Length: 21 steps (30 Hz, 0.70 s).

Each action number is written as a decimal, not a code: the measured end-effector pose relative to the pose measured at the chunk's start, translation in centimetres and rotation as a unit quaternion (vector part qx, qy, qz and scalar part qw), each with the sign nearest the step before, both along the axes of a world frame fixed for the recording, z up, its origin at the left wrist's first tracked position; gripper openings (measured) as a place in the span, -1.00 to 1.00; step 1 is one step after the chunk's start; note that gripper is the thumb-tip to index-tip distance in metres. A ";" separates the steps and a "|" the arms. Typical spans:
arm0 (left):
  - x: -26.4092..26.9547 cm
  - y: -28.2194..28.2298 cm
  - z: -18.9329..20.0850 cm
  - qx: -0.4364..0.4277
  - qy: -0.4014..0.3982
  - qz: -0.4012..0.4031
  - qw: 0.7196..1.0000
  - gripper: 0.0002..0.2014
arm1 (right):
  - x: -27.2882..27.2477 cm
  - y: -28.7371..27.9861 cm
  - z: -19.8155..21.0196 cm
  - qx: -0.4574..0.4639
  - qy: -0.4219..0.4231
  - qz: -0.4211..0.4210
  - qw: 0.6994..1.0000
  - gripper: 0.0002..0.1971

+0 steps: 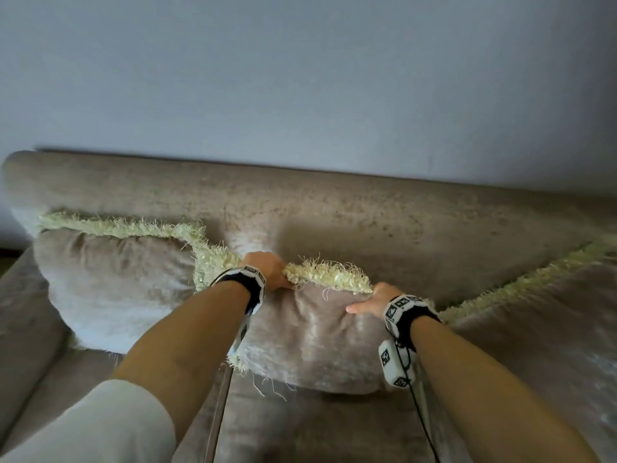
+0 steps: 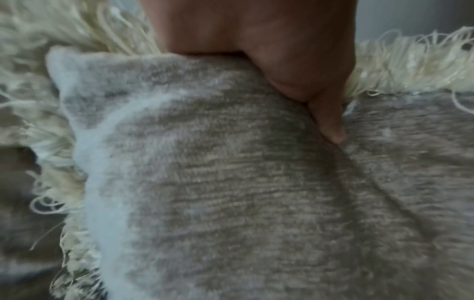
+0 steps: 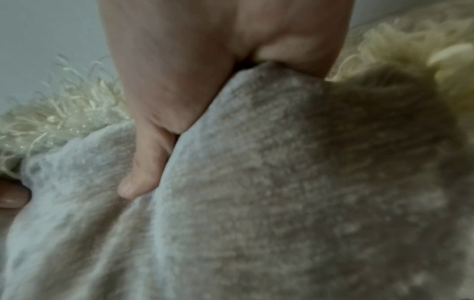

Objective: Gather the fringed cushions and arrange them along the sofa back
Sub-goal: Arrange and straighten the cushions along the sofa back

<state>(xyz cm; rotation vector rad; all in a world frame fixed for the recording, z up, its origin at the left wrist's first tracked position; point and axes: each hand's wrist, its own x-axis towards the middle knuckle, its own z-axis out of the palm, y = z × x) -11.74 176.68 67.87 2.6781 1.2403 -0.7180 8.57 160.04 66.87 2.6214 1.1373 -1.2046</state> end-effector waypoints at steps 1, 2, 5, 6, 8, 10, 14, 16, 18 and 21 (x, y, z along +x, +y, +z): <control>-0.1 -0.1 -0.2 0.000 0.007 0.001 1.000 -0.33 | 0.0 0.1 -0.2 0.005 -0.012 0.011 1.000 0.05; -0.1 -0.1 -0.5 -0.003 0.009 0.002 1.000 -0.35 | 0.2 0.2 -0.1 0.012 -0.027 0.021 0.999 0.01; 0.3 0.0 -0.3 -0.002 -0.001 0.003 1.000 -0.35 | 1.3 0.7 0.6 0.022 -0.037 0.023 0.999 0.00; 0.8 0.1 -0.1 0.000 -0.008 0.003 1.000 -0.34 | 1.9 0.7 0.9 0.024 -0.032 0.015 0.999 0.04; 1.8 0.3 0.2 0.002 -0.022 0.010 1.000 -0.32 | 3.1 0.9 1.3 0.035 -0.030 0.002 0.999 0.08; 2.4 0.3 -0.2 -0.003 -0.033 0.025 0.999 -0.31 | 3.8 1.1 1.7 0.046 -0.060 0.015 0.997 0.02; 2.6 -0.6 -2.0 0.002 -0.089 0.065 0.994 -0.35 | 4.8 0.7 1.3 0.061 -0.138 0.039 0.988 -0.23; 2.4 -1.1 -2.6 0.030 -0.144 0.085 0.985 -0.46 | 5.5 0.3 0.7 0.077 -0.157 0.035 0.984 -0.42; 2.0 -1.4 -2.6 0.048 -0.184 0.093 0.977 -0.46 | 5.8 0.0 0.7 0.082 -0.190 0.049 0.977 -0.51; 1.5 -1.8 -1.6 0.057 -0.187 0.098 0.976 -0.27 | 5.8 0.0 0.8 0.093 -0.230 0.050 0.967 -0.41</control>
